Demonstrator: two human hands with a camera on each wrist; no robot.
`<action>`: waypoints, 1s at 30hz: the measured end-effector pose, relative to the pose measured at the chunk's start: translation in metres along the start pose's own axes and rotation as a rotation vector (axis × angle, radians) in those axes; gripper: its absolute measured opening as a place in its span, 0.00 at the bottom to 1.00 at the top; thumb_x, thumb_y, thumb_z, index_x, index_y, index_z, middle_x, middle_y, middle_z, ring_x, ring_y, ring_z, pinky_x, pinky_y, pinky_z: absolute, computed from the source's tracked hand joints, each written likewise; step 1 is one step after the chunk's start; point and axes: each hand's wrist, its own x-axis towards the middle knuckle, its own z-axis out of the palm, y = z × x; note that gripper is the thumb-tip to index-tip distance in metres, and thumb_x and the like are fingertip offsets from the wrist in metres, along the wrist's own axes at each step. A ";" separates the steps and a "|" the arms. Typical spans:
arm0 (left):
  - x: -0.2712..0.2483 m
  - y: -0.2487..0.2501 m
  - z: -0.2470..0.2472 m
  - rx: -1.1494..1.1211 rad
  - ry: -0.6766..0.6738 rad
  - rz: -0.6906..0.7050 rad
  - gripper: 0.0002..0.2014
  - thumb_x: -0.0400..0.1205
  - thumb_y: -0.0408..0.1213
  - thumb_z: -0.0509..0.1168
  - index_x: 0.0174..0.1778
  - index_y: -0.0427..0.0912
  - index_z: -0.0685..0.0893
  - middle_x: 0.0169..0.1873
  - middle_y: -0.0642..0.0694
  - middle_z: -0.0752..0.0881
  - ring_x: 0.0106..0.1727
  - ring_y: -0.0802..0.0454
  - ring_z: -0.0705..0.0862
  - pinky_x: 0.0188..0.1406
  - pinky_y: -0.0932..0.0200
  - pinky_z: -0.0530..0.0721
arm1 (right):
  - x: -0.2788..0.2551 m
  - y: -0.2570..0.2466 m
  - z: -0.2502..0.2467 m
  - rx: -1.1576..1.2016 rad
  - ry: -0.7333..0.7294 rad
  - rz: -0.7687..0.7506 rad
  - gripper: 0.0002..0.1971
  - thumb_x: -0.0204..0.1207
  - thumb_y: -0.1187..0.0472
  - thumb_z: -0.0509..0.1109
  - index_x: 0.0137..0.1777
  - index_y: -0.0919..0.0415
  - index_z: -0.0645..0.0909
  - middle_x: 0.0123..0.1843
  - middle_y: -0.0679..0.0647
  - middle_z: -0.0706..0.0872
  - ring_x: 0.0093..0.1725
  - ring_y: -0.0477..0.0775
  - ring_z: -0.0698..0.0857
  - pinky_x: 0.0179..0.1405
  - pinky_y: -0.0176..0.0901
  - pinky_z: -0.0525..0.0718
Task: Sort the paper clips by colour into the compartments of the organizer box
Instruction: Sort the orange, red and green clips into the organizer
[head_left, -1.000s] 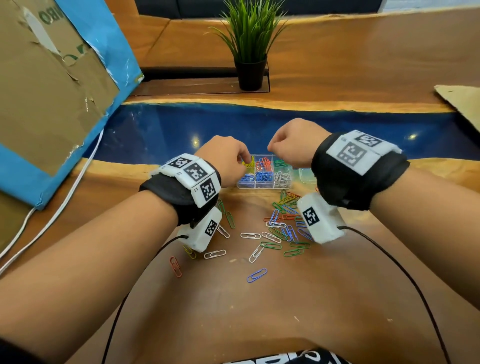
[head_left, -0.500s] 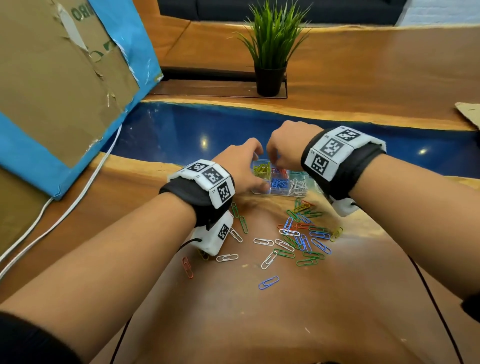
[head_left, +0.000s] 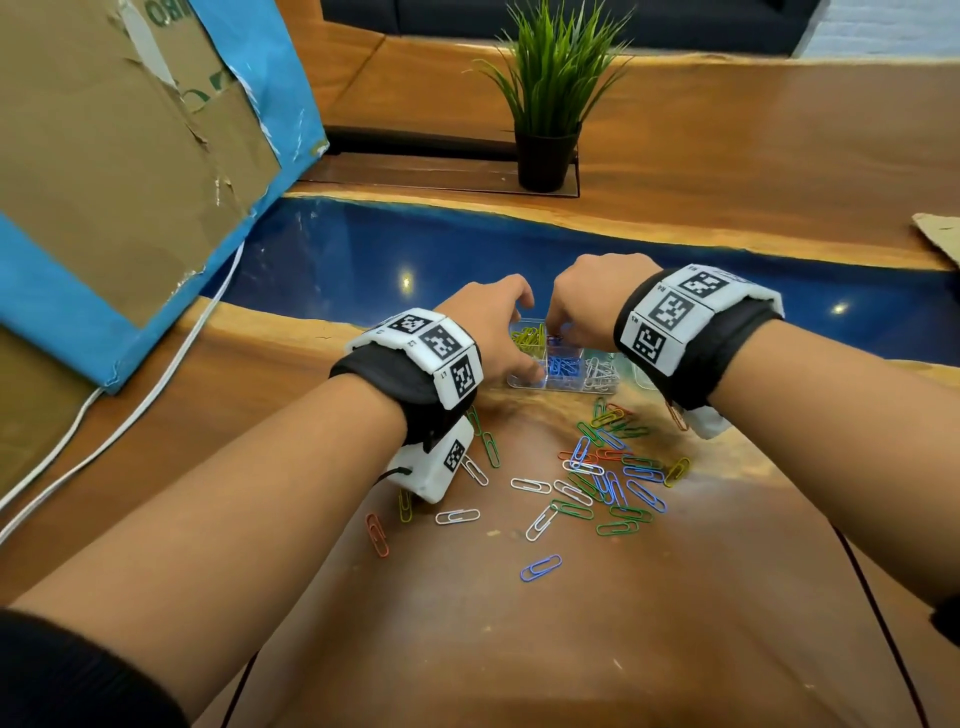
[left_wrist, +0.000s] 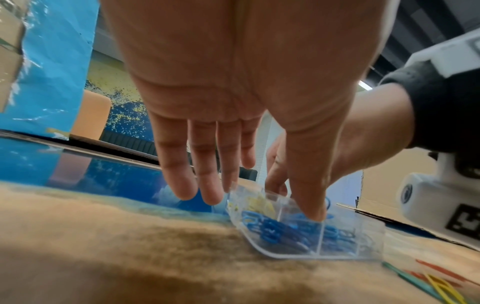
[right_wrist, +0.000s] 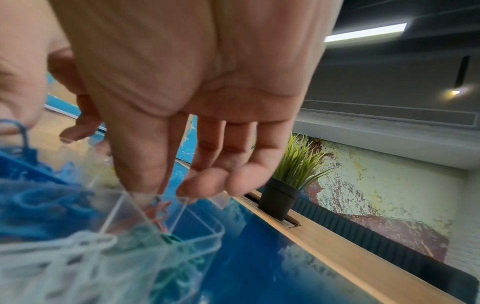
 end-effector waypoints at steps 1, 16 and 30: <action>0.000 0.000 -0.001 0.001 0.002 -0.001 0.37 0.65 0.51 0.79 0.67 0.48 0.71 0.64 0.51 0.81 0.47 0.52 0.78 0.51 0.55 0.79 | 0.000 0.001 0.000 -0.009 0.000 -0.010 0.10 0.77 0.49 0.68 0.56 0.38 0.85 0.50 0.47 0.80 0.51 0.57 0.84 0.36 0.45 0.76; 0.003 0.000 -0.003 0.006 -0.005 -0.018 0.37 0.64 0.51 0.80 0.66 0.49 0.72 0.61 0.51 0.82 0.56 0.50 0.81 0.52 0.55 0.78 | 0.002 0.012 0.006 -0.184 -0.030 -0.157 0.13 0.81 0.53 0.62 0.61 0.38 0.82 0.51 0.48 0.79 0.52 0.57 0.83 0.34 0.44 0.75; 0.002 0.000 -0.002 -0.006 0.000 -0.023 0.36 0.65 0.51 0.80 0.66 0.48 0.73 0.62 0.49 0.82 0.57 0.49 0.81 0.52 0.55 0.78 | 0.015 0.012 0.007 -0.144 -0.061 -0.142 0.11 0.79 0.56 0.64 0.56 0.43 0.86 0.57 0.50 0.82 0.54 0.59 0.84 0.36 0.43 0.75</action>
